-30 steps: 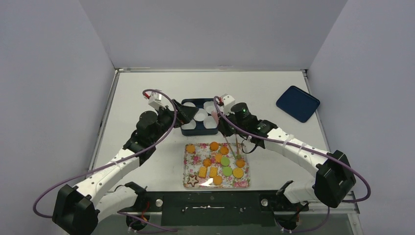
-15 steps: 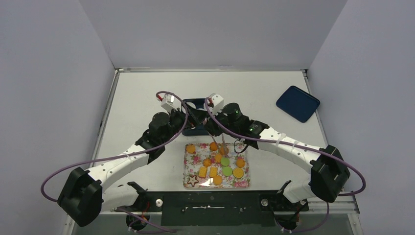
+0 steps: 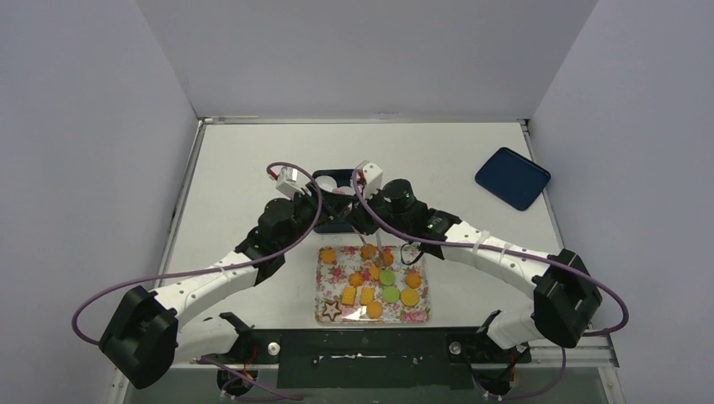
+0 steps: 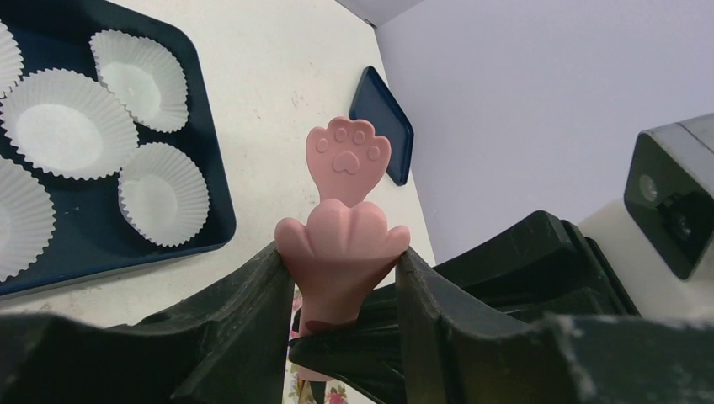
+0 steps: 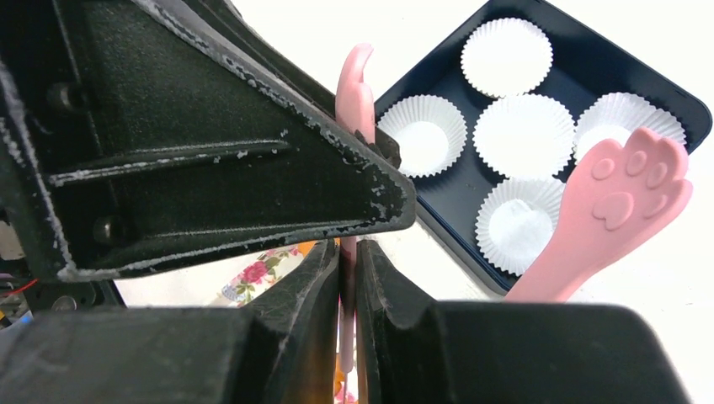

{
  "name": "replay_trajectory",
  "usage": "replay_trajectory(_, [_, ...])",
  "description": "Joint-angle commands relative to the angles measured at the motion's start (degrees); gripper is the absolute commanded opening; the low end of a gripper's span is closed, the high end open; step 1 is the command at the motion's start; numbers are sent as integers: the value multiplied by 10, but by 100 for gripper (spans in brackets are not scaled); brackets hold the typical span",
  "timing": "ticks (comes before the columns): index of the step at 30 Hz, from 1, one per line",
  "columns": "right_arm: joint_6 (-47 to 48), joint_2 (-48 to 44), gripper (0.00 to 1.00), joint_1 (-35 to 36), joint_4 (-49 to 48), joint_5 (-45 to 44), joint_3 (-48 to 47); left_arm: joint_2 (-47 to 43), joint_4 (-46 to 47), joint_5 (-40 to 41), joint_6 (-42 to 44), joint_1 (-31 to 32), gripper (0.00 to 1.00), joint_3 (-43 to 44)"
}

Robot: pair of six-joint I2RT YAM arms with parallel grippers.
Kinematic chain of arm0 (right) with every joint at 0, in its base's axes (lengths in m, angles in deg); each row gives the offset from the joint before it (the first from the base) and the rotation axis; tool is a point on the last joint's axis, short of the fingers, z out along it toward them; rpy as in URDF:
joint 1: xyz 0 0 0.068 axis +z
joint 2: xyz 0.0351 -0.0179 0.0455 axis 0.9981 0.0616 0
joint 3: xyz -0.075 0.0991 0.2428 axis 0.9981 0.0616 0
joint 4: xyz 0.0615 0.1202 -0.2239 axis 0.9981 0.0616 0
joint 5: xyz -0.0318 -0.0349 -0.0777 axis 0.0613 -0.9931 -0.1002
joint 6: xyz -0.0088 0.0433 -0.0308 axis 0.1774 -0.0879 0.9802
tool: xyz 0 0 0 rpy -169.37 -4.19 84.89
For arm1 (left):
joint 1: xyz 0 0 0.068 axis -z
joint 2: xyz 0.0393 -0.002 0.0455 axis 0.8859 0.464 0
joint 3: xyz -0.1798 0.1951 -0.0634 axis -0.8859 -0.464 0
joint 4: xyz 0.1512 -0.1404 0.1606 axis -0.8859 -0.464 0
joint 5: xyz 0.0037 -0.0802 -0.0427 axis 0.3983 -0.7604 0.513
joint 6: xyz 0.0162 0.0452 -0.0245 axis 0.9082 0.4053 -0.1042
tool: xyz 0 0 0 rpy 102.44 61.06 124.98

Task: Pack the cookies

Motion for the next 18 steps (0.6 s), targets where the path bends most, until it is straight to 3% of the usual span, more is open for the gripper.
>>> replay_trajectory(1, [0, -7, 0, 5, -60, 13, 8, -16, 39, 30, -30, -1, 32, -14])
replay_trajectory(5, [5, -14, 1, 5, -73, 17, 18, -30, 48, 46, -63, -1, 18, -28])
replay_trajectory(8, [11, -23, 15, 6, -84, 18, 27, -42, 48, 61, -89, -1, 10, -38])
replay_trajectory(10, [17, -31, 31, 6, -91, 18, 33, -49, 47, 76, -108, -1, 5, -47])
replay_trajectory(12, [23, -41, 55, 6, -97, 19, 39, -57, 48, 92, -123, -1, 0, -55])
replay_trajectory(15, [37, -64, 83, 6, -98, 17, 46, -64, 47, 108, -144, -2, 0, -65])
replay_trajectory(16, [44, -73, 90, 6, -100, 17, 51, -67, 47, 112, -152, -3, 0, -67])
replay_trajectory(18, [52, -94, 96, 7, -95, 9, 57, -74, 51, 117, -169, -6, 0, -74])
